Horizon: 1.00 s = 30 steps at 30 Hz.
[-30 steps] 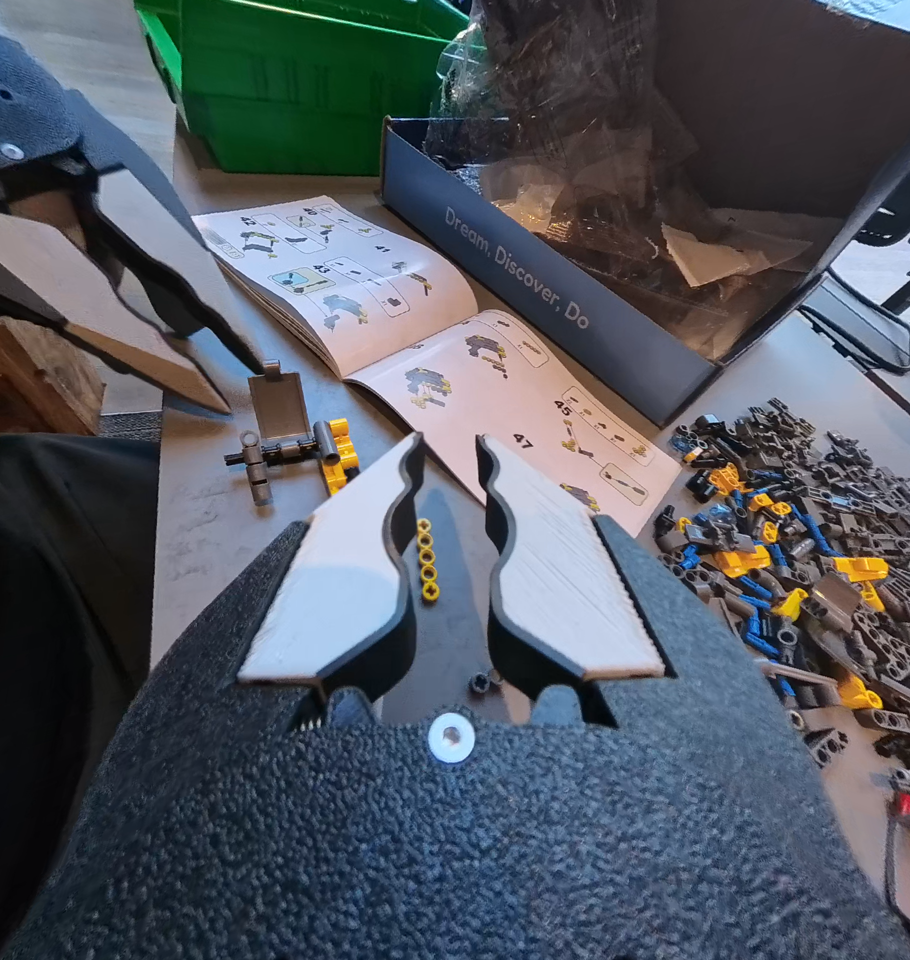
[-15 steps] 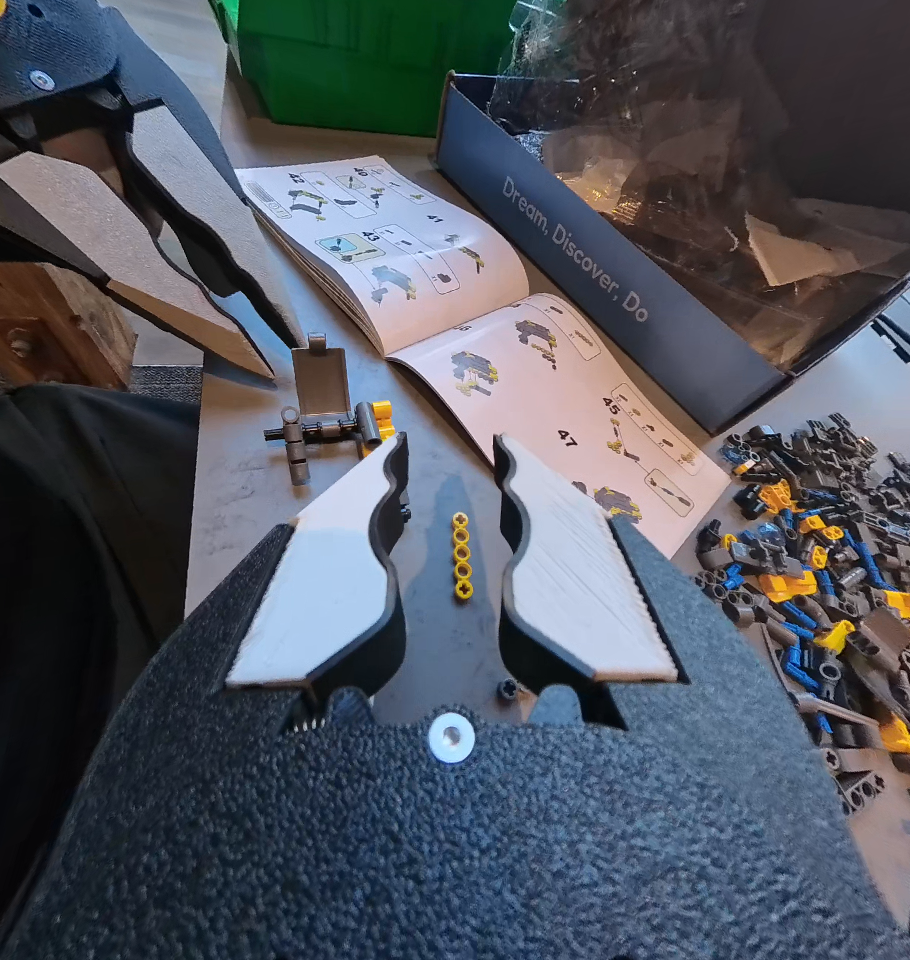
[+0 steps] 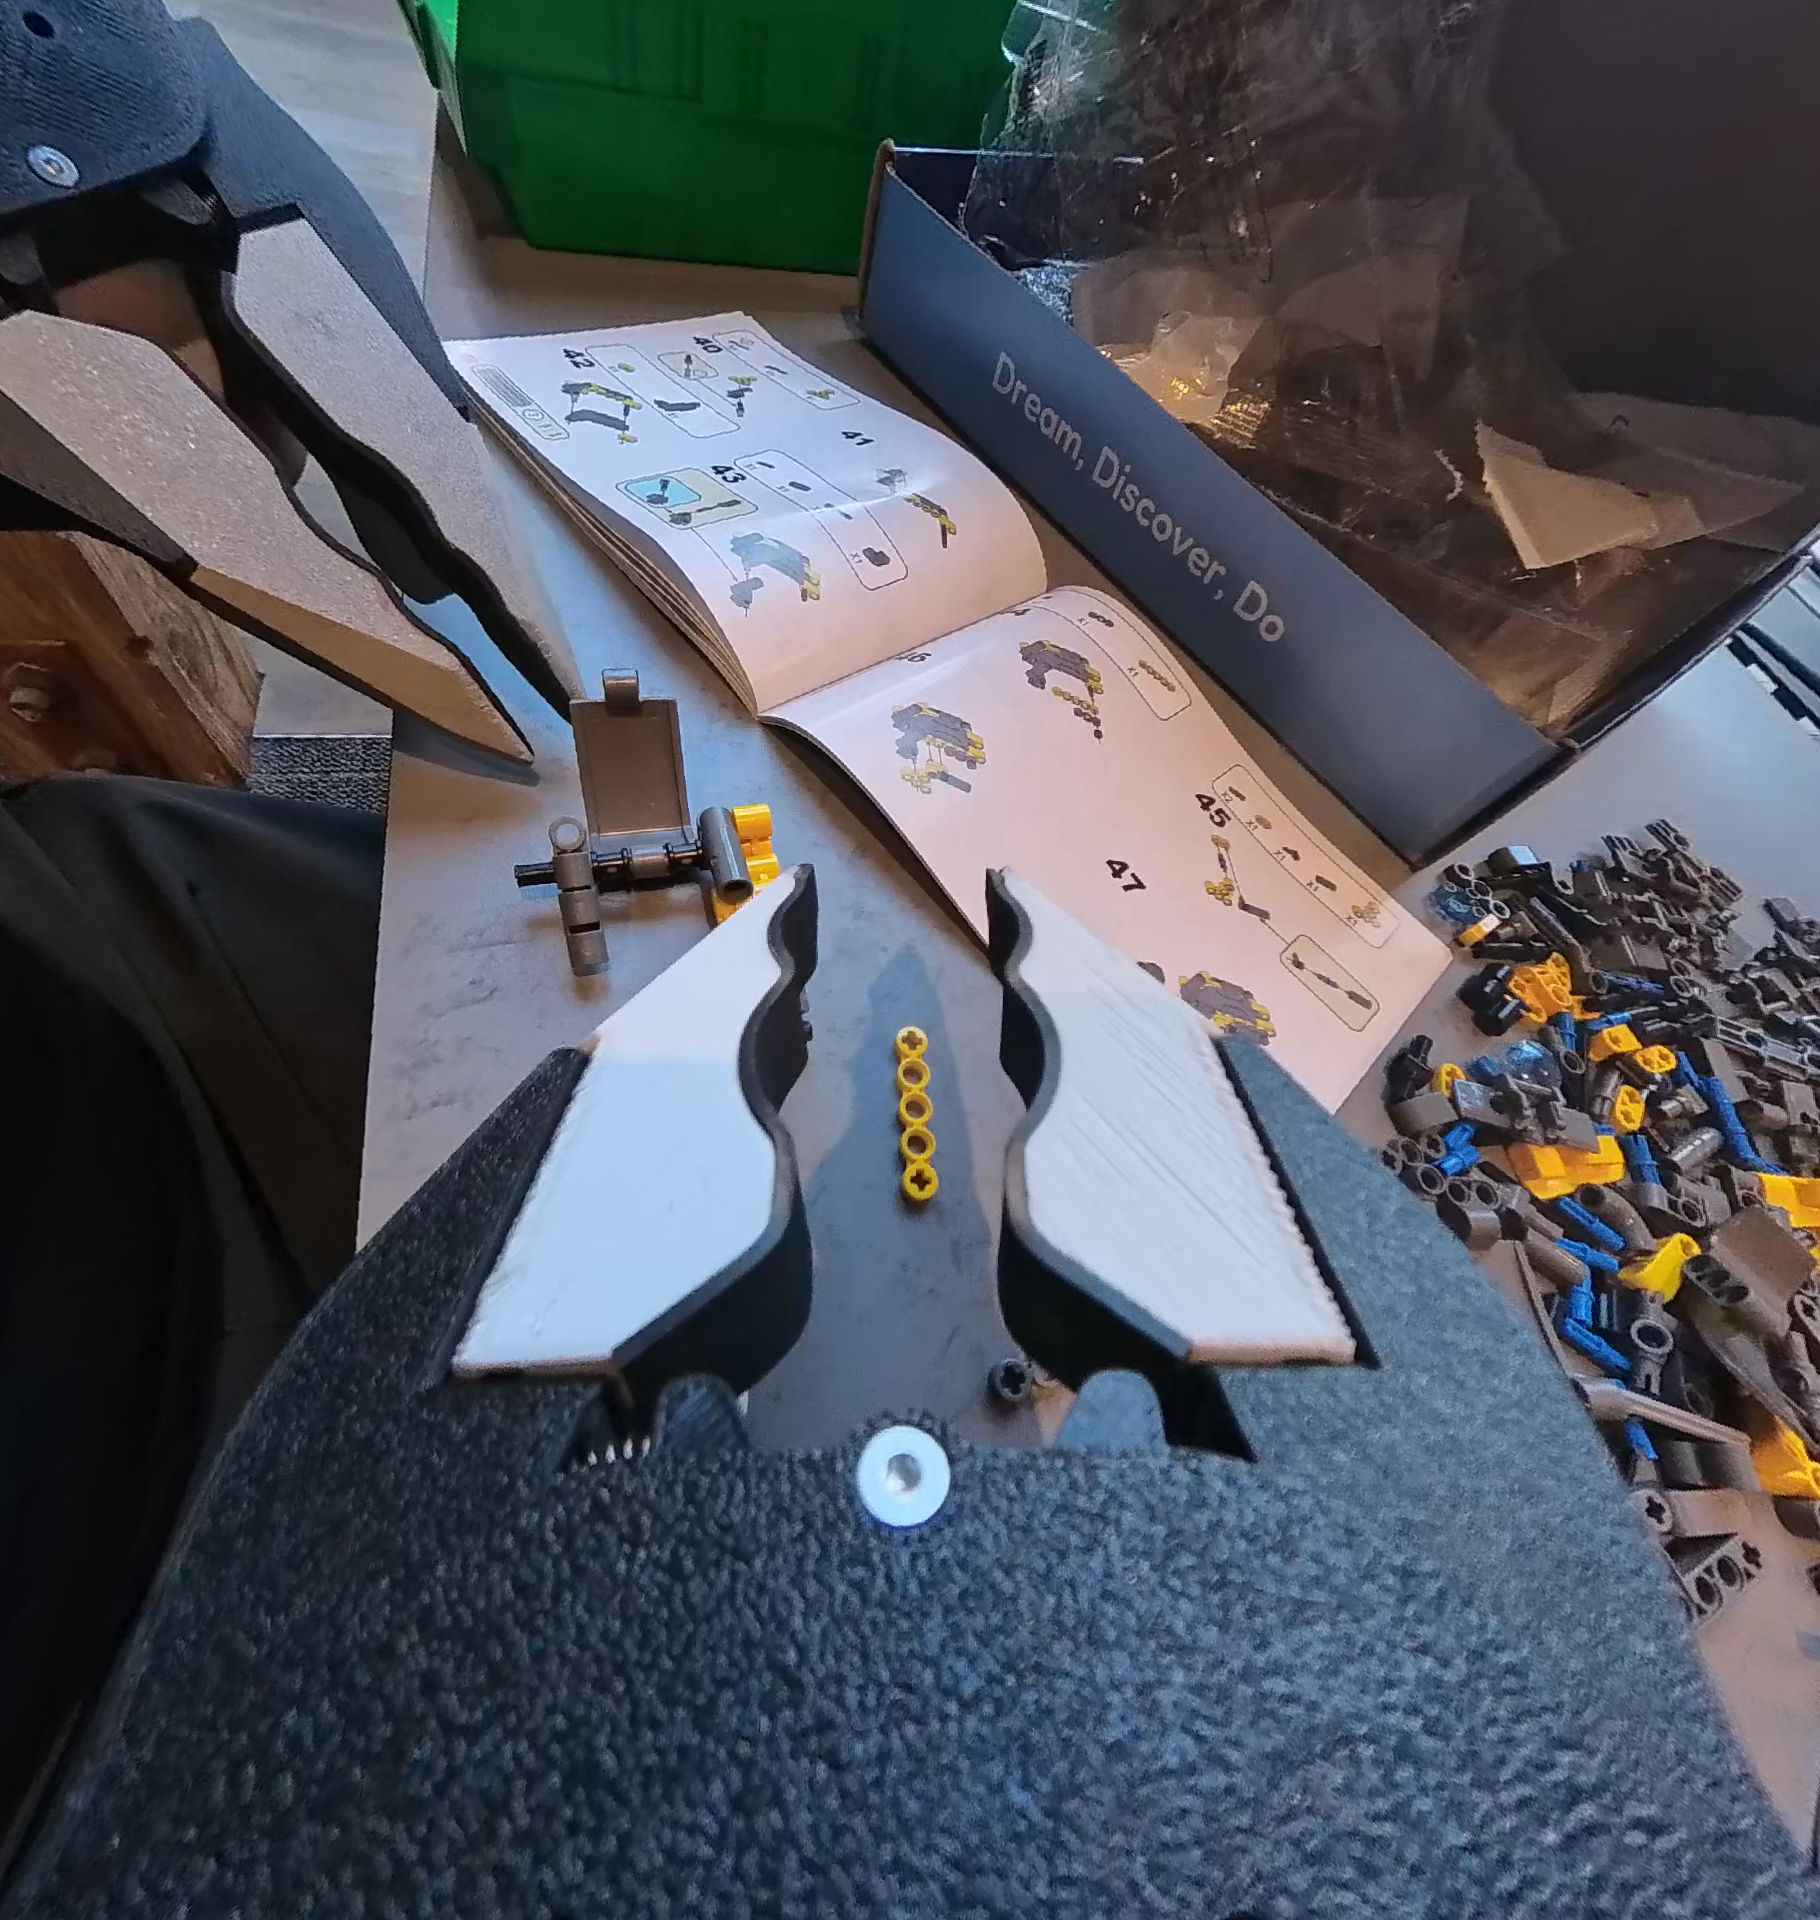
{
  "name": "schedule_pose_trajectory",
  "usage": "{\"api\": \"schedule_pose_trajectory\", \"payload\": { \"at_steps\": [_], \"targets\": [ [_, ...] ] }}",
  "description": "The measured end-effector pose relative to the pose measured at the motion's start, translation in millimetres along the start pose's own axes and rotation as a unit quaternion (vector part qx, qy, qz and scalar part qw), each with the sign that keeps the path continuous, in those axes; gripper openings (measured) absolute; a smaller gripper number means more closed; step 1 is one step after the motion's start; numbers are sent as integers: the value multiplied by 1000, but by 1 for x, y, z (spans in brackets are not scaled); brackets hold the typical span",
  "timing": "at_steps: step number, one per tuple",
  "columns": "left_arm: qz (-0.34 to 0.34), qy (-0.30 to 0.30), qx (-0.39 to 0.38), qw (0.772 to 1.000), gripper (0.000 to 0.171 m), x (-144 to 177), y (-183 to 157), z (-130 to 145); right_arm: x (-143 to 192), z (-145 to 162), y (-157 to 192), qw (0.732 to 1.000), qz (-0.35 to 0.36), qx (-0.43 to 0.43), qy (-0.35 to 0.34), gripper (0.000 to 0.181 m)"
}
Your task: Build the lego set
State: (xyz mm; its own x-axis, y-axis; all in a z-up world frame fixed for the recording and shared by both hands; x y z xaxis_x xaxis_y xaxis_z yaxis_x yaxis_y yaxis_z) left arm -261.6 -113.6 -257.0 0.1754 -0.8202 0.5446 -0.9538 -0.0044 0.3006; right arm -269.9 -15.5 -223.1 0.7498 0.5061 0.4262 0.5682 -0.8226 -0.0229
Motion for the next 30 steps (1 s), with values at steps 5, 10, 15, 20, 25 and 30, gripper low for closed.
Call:
{"api": "schedule_pose_trajectory", "payload": {
  "at_steps": [5, 10, 15, 20, 25, 30],
  "targets": [
    [4, 4, 1, 1000, 10, -2, -1, 1, 0, 0, 0, 1000, 1, 1, -2, 32],
    [4, 3, 1, 1000, 9, -2, -2, 1, 0, 0, 0, 1000, 0, 2, -1, 31],
    [6, 4, 0, 1000, 9, -2, -3, 1, 0, -1, 0, 1000, 2, 1, -3, 31],
    [7, 2, 1, 1000, 9, -2, -2, 1, 0, -1, 0, 1000, 3, 2, -3, 31],
    [7, 5, -1, 1000, 8, -3, -3, 2, 0, -1, 0, 1000, 2, 1, -6, 31],
    [7, 5, 0, 1000, 8, -3, -3, 2, 1, -2, 0, 1000, 3, 3, -7, 31]
  ]
}}
Point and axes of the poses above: each gripper's, where its closed fingertips meet, x back along the fingers, z out of its underside, y = z × x across the jaws, the point moved 1 cm from there along x, back along the fingers, and after that the axes turned 13 degrees about -x, right-handed, at the moved point
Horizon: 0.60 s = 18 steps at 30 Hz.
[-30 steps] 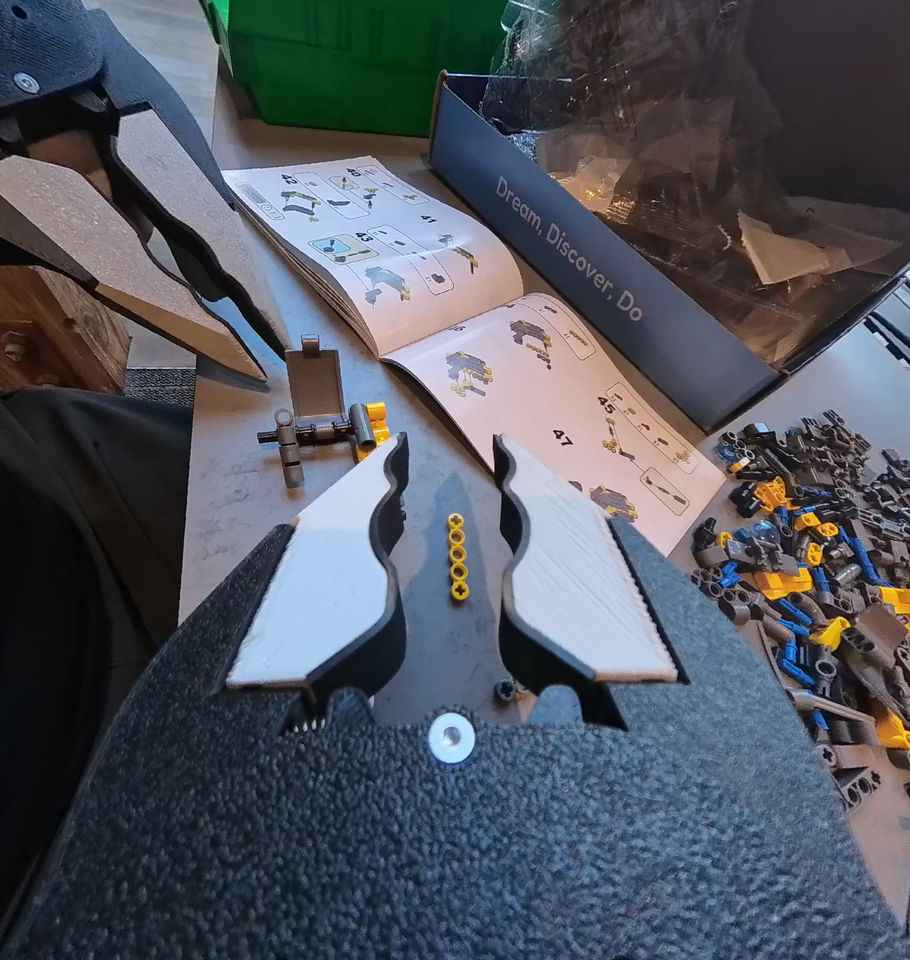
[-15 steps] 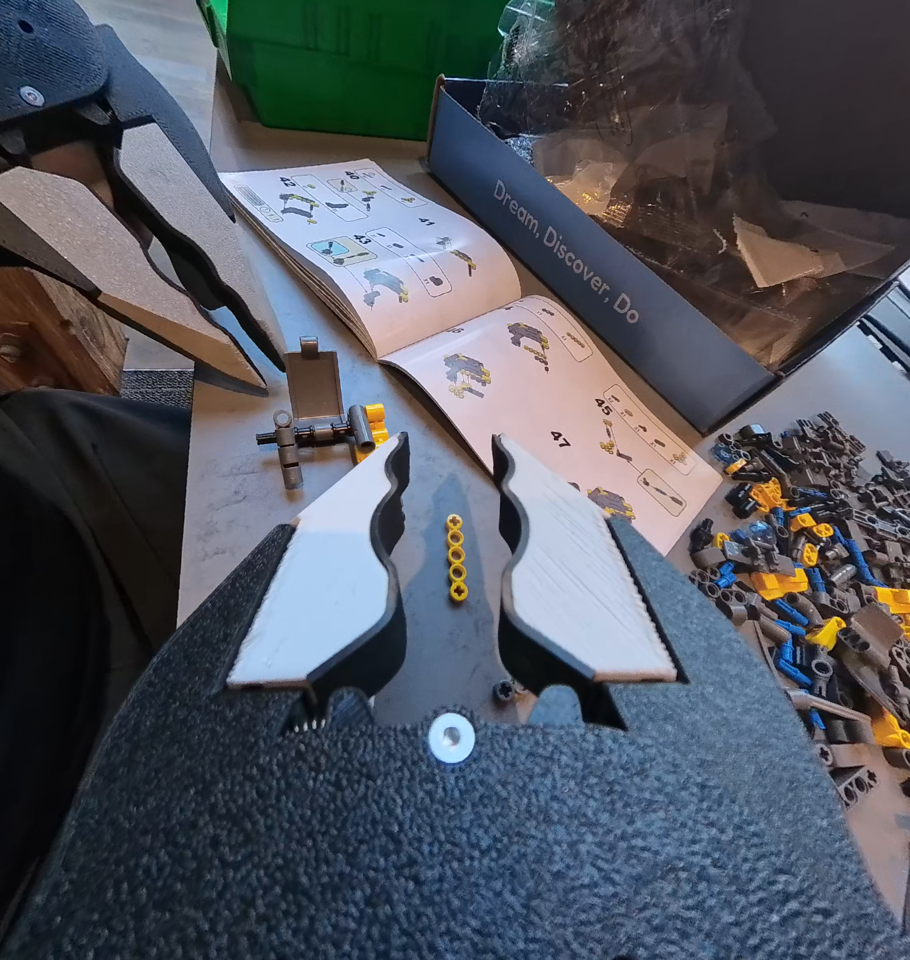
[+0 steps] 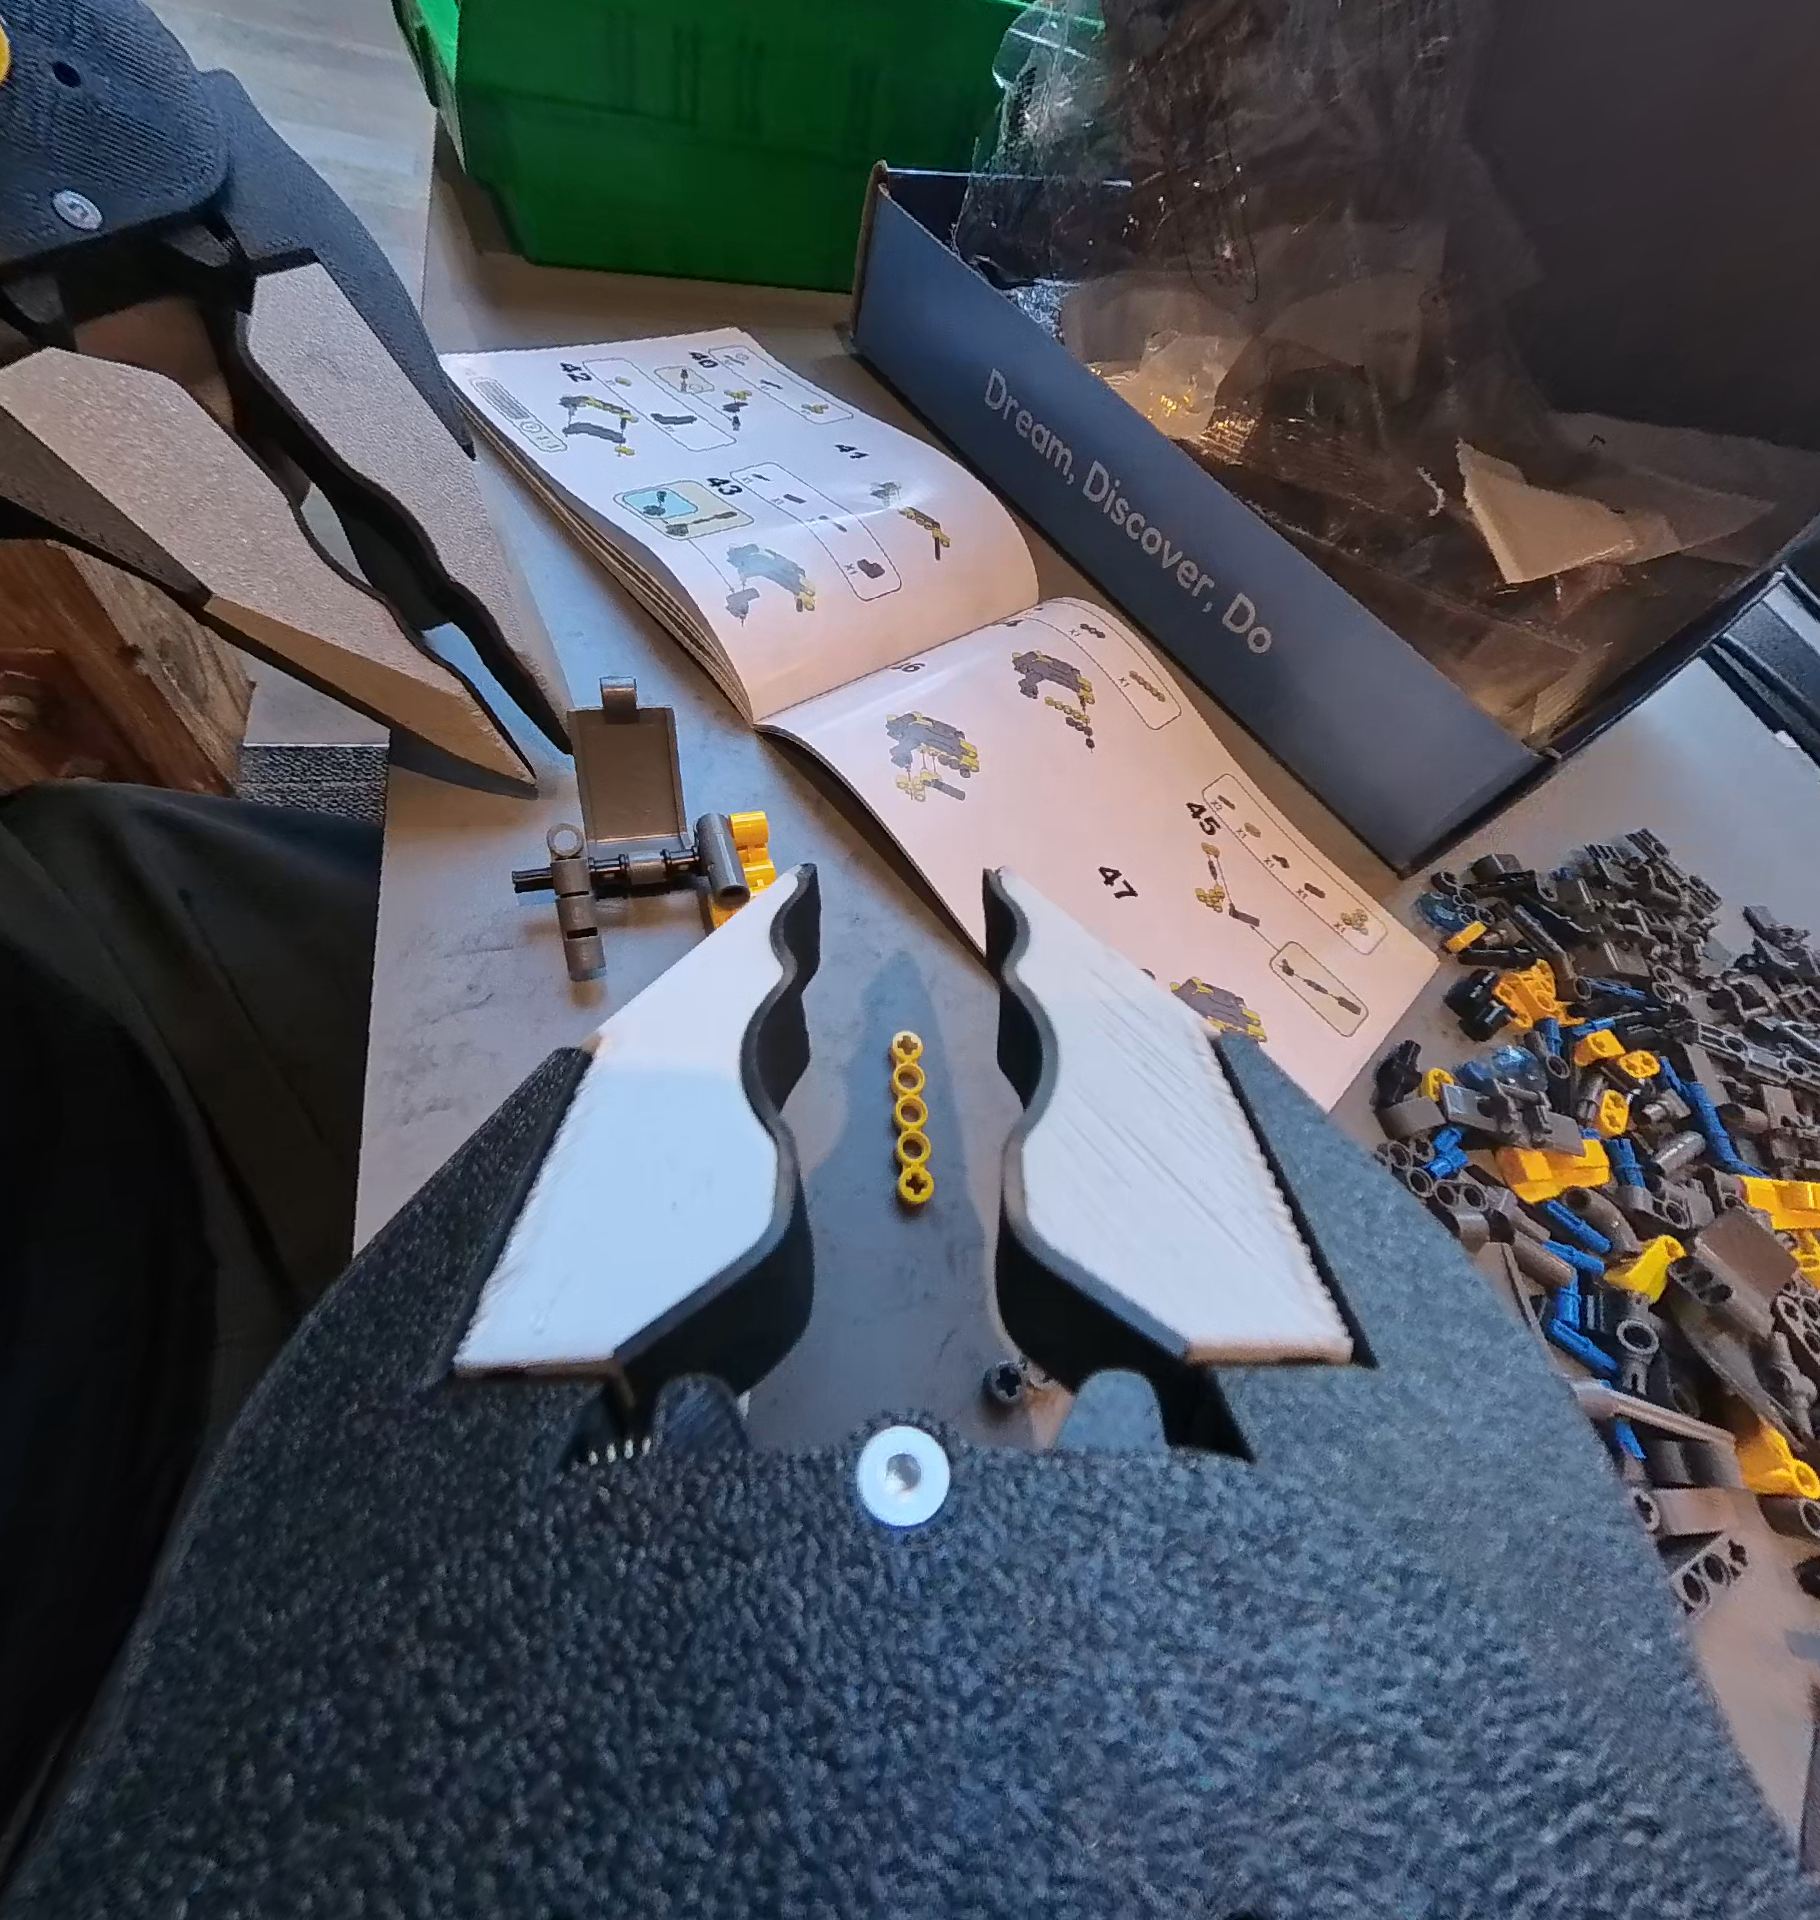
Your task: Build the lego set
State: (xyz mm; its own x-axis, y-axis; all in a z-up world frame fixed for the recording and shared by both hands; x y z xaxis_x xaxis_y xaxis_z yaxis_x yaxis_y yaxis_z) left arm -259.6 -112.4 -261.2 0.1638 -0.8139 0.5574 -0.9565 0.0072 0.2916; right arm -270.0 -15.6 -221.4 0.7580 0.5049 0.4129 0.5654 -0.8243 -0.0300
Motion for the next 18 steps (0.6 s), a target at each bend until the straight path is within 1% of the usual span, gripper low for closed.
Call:
{"api": "schedule_pose_trajectory", "payload": {
  "at_steps": [5, 7, 9, 12, 14, 16, 18],
  "targets": [
    [-4, -2, 5, 1000, 10, 0, 2, 0, -1, 1, 2, 1000, -6, 1, 4, 31],
    [-5, -8, 17, 1000, 11, 0, 5, -1, -1, 3, 5, 1000, -19, -3, 11, 34],
    [-3, -13, 37, 999, 15, -2, 8, -4, 1, 7, 14, 999, -45, -12, 26, 34],
    [14, -24, 63, 998, 21, -7, 9, -12, 2, 16, 18, 997, -48, -15, 55, 37],
    [13, -27, 64, 997, 21, -10, 10, -15, 1, 21, 23, 995, -64, -19, 75, 36],
    [-2, -17, 57, 998, 13, -13, 14, -15, -1, 28, 24, 992, -70, -27, 101, 37],
    [-13, -11, 51, 999, 11, -13, 17, -15, -4, 32, 23, 990, -72, -34, 120, 37]
  ]
}}
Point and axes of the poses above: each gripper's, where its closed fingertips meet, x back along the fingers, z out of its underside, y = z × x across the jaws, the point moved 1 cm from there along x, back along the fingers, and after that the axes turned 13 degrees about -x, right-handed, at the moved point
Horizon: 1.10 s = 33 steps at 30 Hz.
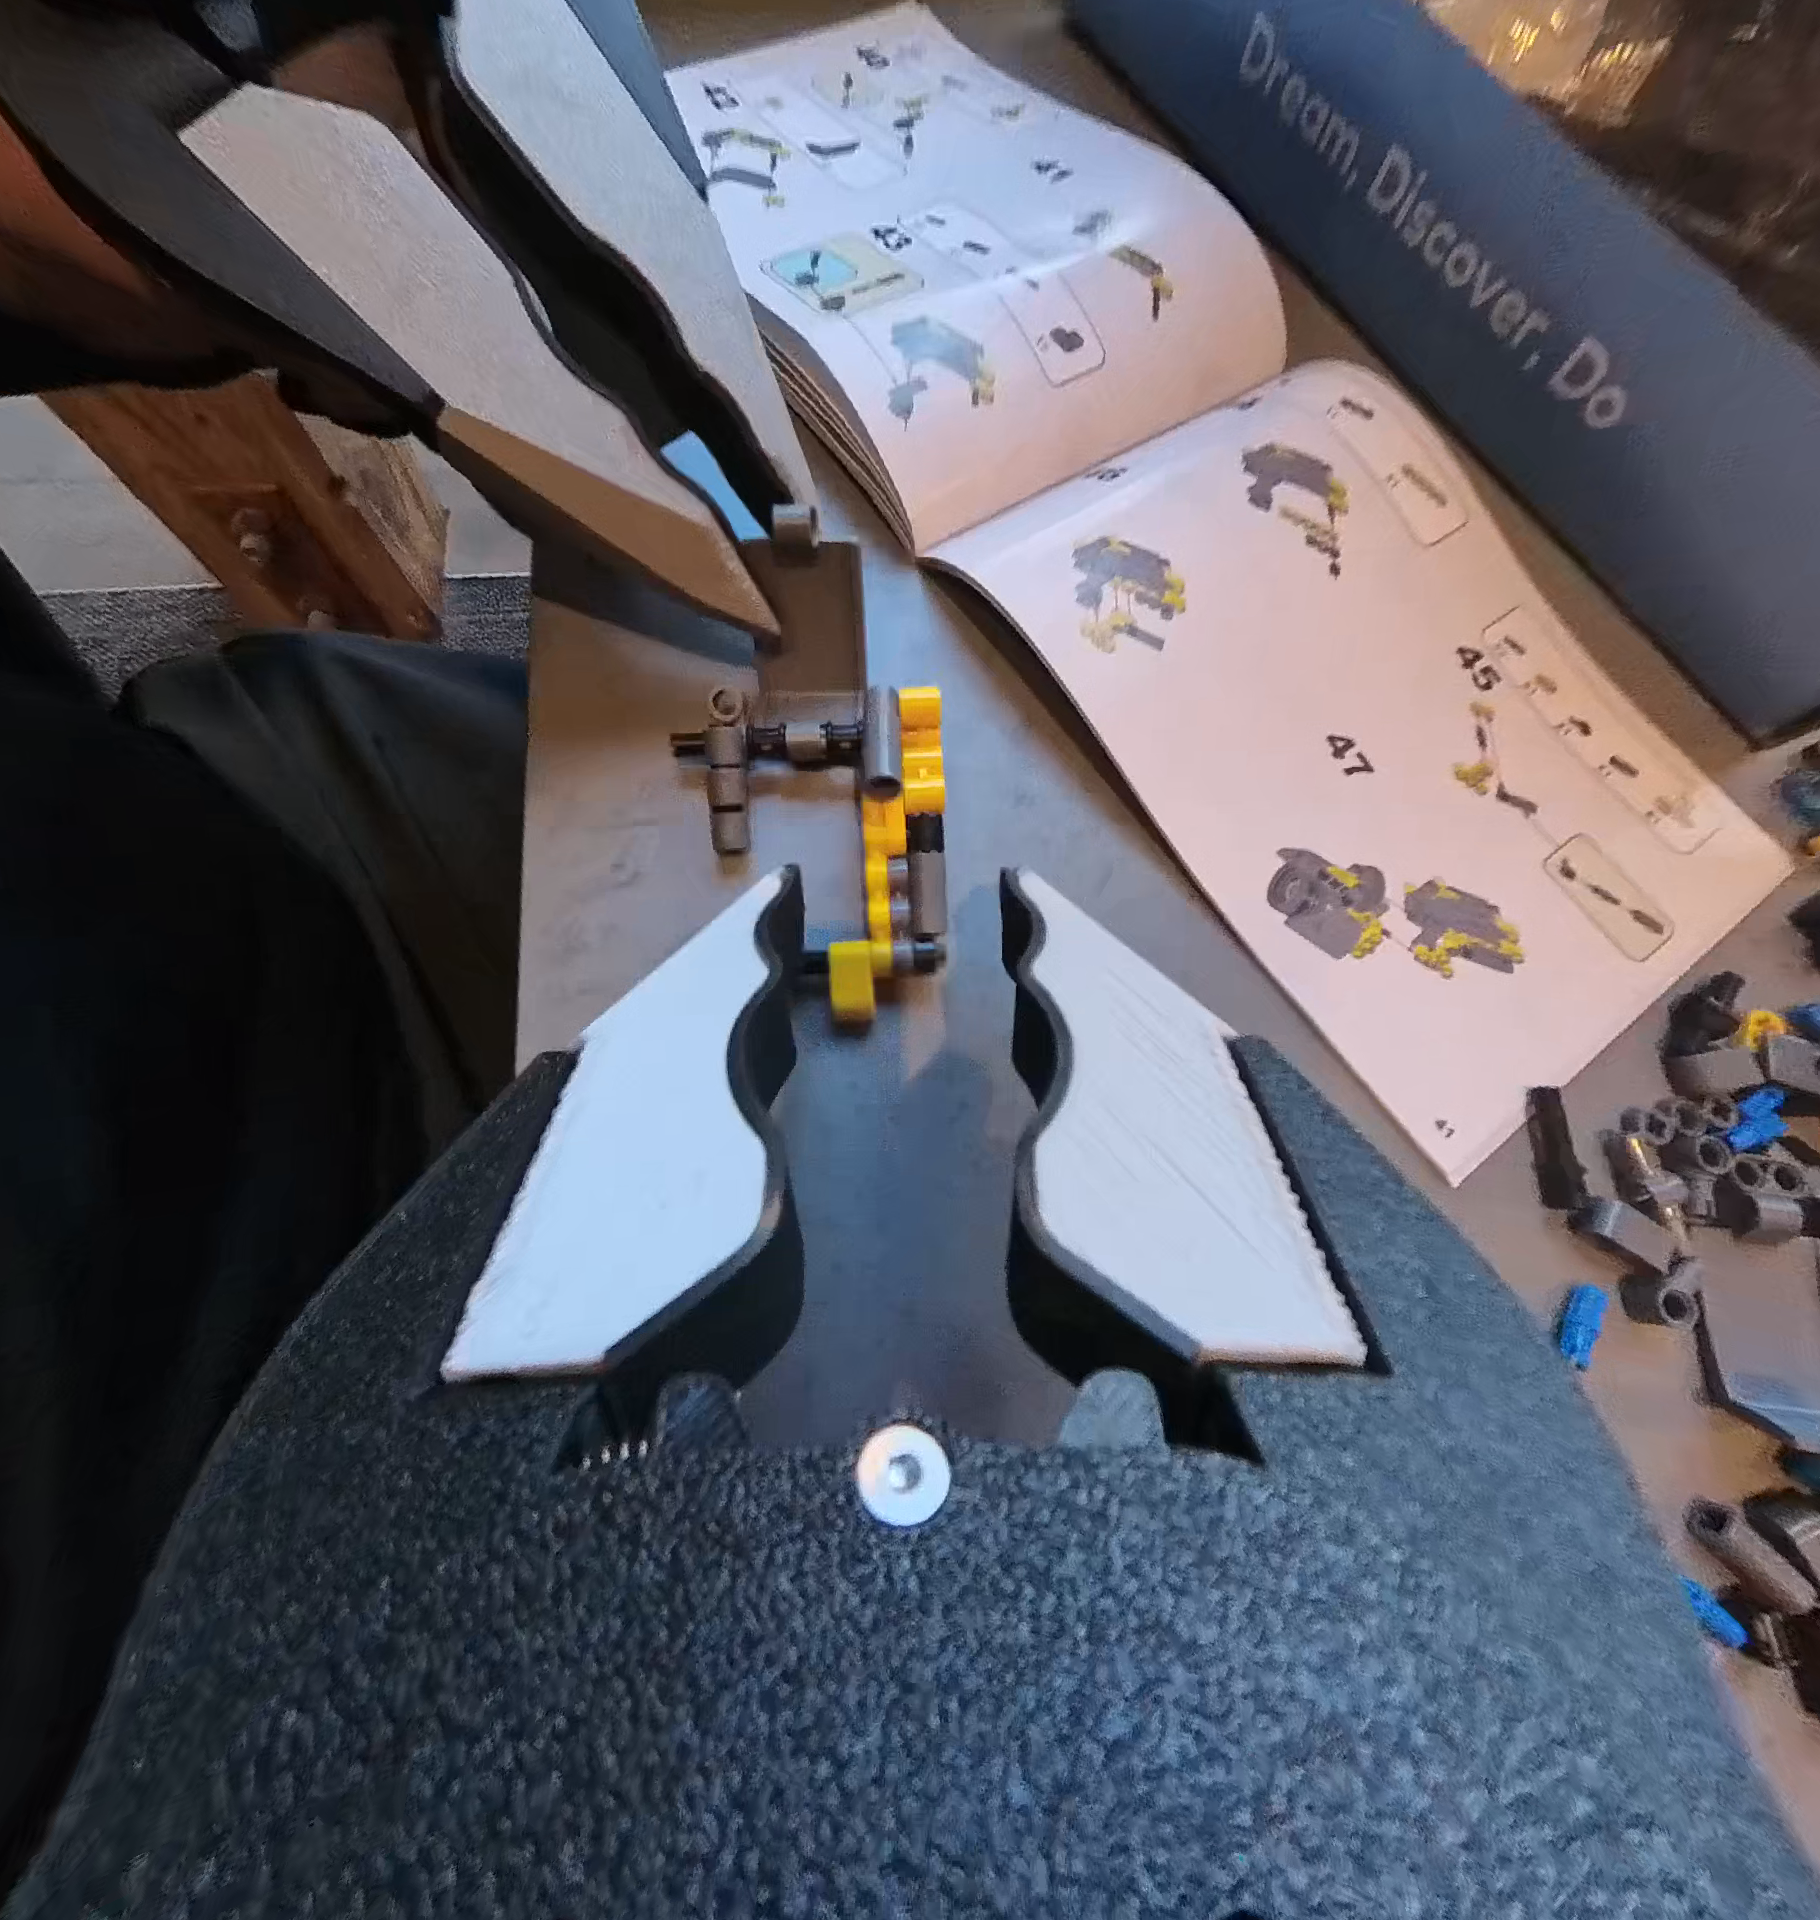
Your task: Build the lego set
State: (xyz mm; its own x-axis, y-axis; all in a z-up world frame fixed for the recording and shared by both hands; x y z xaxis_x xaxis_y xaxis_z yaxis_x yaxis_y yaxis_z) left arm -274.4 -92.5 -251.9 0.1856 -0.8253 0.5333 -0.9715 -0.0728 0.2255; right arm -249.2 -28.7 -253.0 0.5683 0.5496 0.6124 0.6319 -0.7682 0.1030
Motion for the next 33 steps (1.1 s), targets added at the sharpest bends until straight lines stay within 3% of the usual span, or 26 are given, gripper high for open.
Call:
{"api": "schedule_pose_trajectory", "payload": {
  "at_steps": [7, 12, 15, 19, 22, 28, 33],
  "targets": [
    [-57, -3, -70, 996, 5, 4, 6, -8, -6, 5, 3, 999, -24, -9, 30, 30],
    [-109, 12, -242, 964, 7, 5, -6, -14, -9, 9, 12, 997, -52, -15, 54, 18],
    [-82, 18, -303, 949, 15, 0, -30, -19, -12, 11, 11, 996, -51, -22, 65, 19],
    [-17, -21, -269, 963, 17, -2, -58, -35, -12, 11, 10, 996, -51, -30, 63, 18],
    [21, -8, -216, 976, 23, -5, -59, -30, -12, 11, 10, 997, -47, -20, 63, 18],
    [12, -24, -127, 992, 22, 14, -37, -23, -2, 13, 7, 998, -33, 9, 51, 17],
    [23, -2, -66, 998, 31, 10, -25, -6, 0, 15, -1, 998, -31, 5, 62, 18]
  ]
}}
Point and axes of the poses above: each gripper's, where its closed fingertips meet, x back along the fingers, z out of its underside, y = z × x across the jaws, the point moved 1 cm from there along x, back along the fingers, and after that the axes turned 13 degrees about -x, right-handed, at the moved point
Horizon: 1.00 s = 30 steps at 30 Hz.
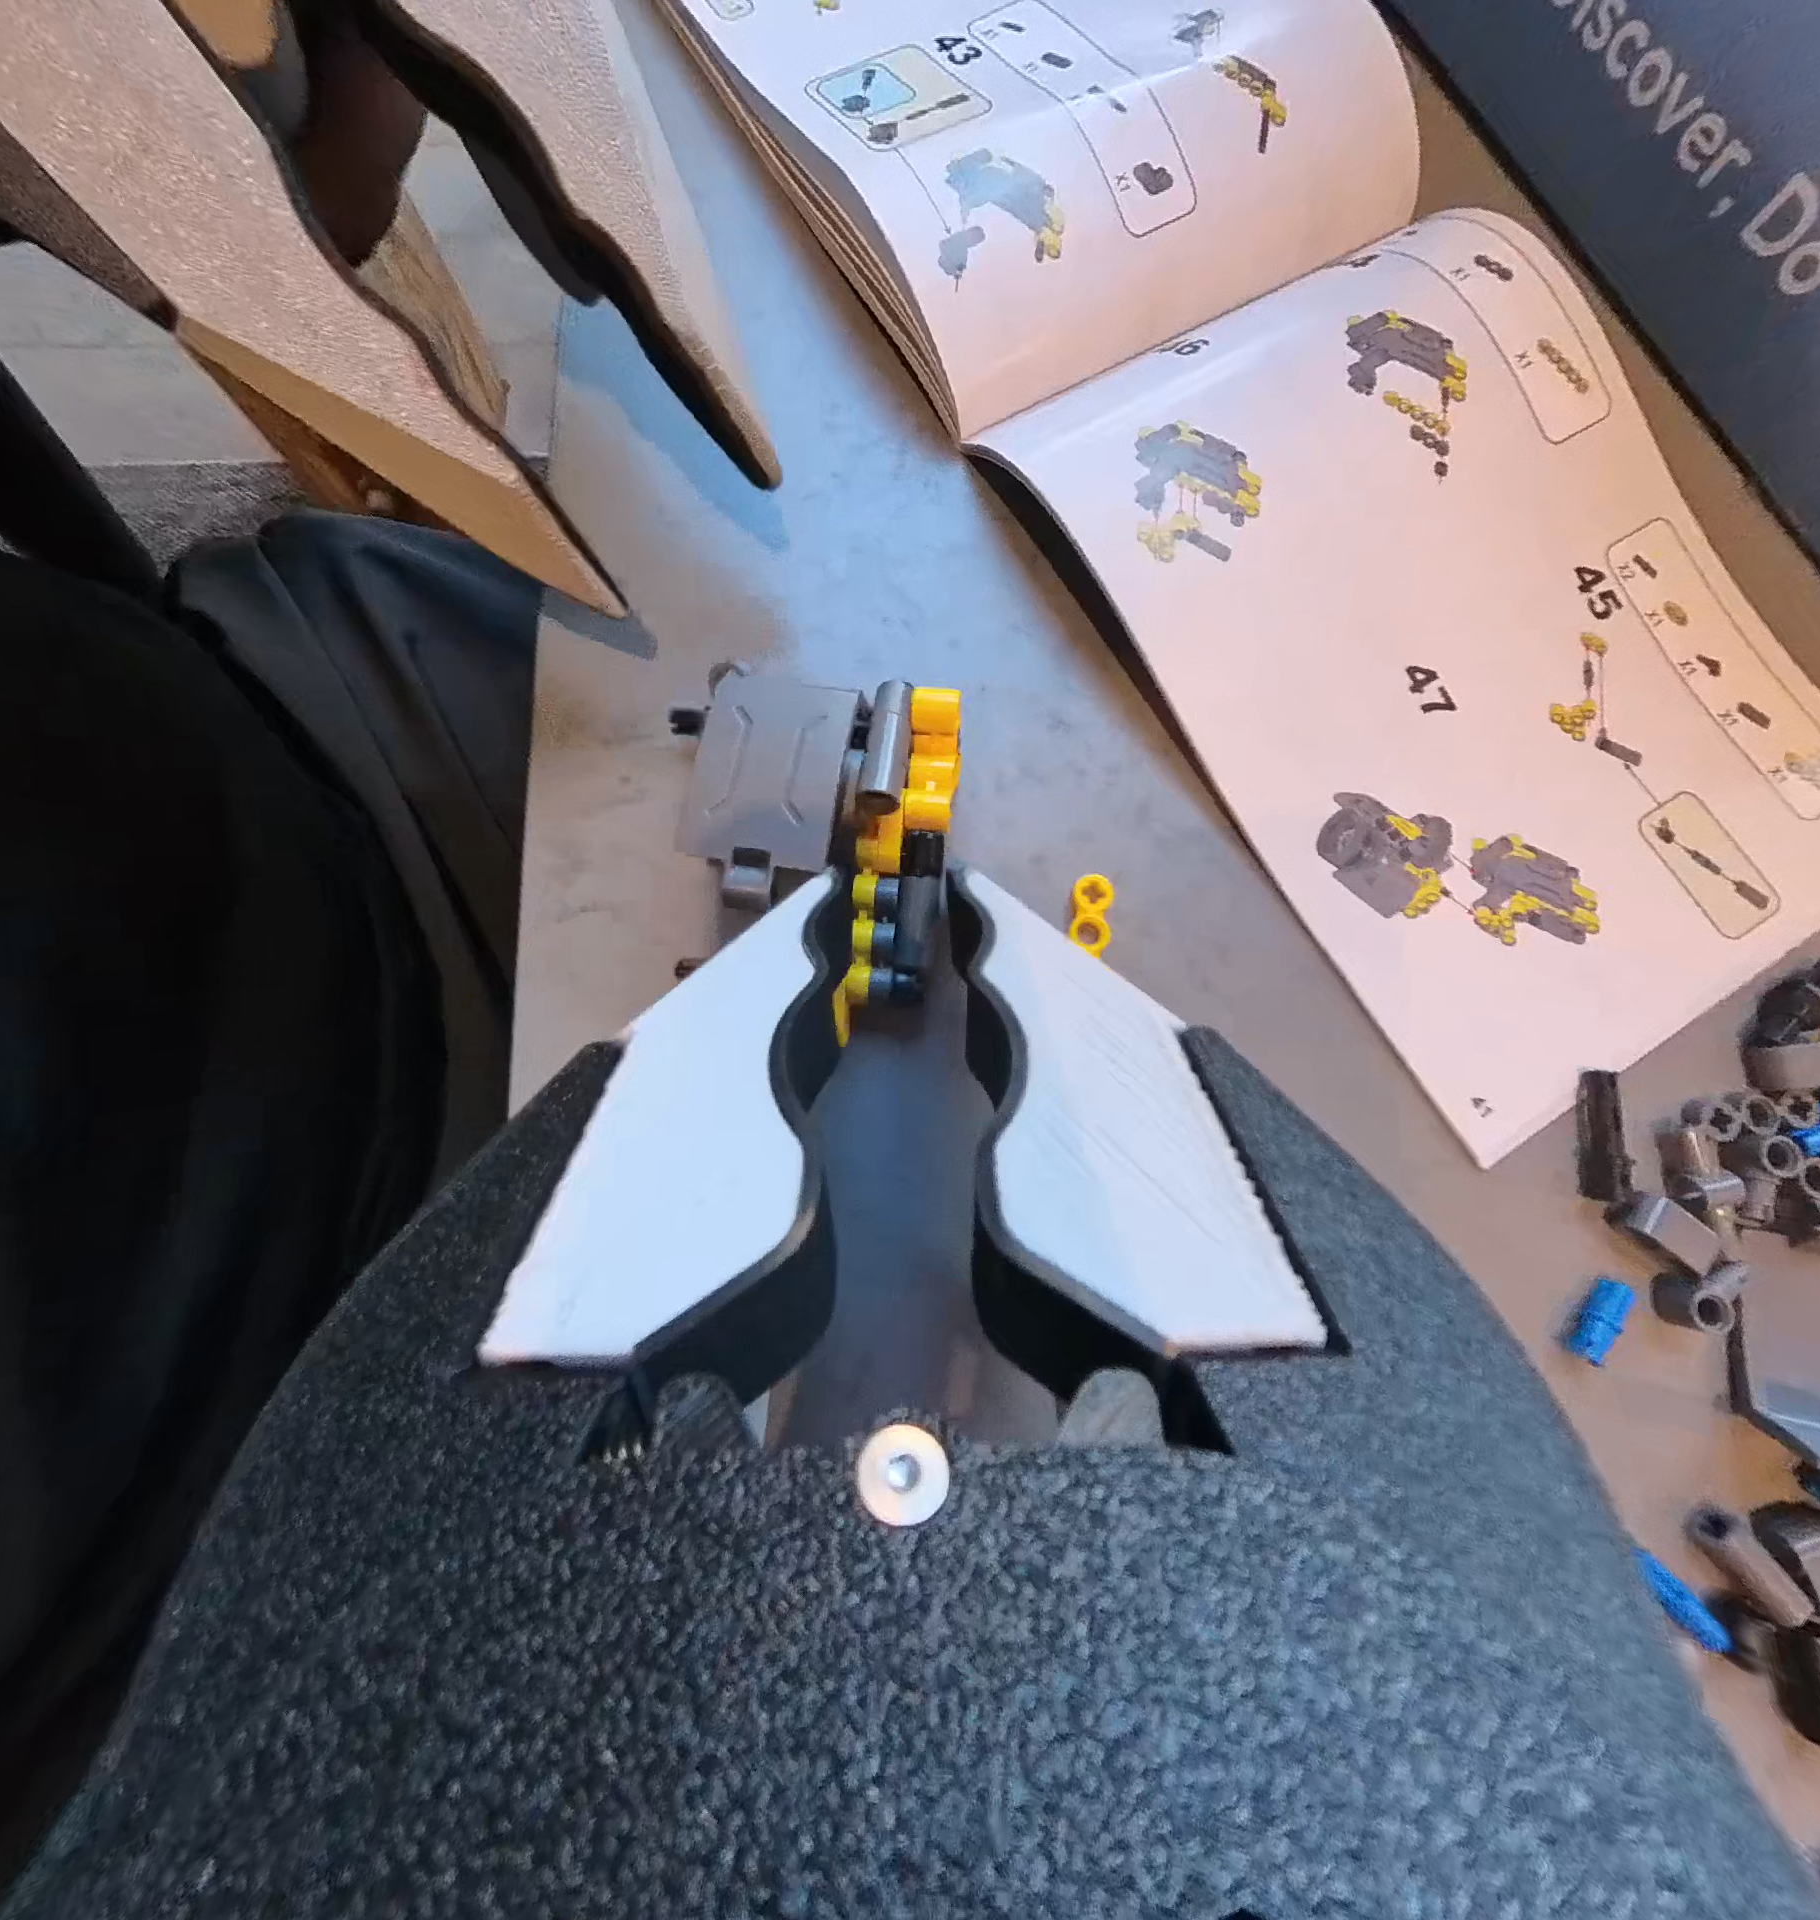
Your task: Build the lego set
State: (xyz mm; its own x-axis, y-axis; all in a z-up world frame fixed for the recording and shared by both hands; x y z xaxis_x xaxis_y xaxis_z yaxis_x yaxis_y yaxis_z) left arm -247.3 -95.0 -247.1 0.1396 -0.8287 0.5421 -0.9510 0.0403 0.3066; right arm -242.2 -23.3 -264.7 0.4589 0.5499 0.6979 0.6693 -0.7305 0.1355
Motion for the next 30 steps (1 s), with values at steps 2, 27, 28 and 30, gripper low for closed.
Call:
{"api": "schedule_pose_trajectory", "payload": {
  "at_steps": [2, 27, 28, 30],
  "targets": [
    [3, -3, 6, 1000, 31, 0, 1, 2, 3, -2, -3, 1000, 8, 5, 2, 20],
    [-37, 0, 73, 997, 39, 3, 18, 21, -4, -61, -8, 999, -1, -9, -54, 24],
    [-44, -3, 76, 996, 40, 4, 21, 22, 2, -61, -8, 998, 1, -13, -69, 24],
    [-54, -9, 83, 995, 42, 7, 26, 22, 12, -58, -9, 995, 8, -22, -94, 24]
  ]
}}
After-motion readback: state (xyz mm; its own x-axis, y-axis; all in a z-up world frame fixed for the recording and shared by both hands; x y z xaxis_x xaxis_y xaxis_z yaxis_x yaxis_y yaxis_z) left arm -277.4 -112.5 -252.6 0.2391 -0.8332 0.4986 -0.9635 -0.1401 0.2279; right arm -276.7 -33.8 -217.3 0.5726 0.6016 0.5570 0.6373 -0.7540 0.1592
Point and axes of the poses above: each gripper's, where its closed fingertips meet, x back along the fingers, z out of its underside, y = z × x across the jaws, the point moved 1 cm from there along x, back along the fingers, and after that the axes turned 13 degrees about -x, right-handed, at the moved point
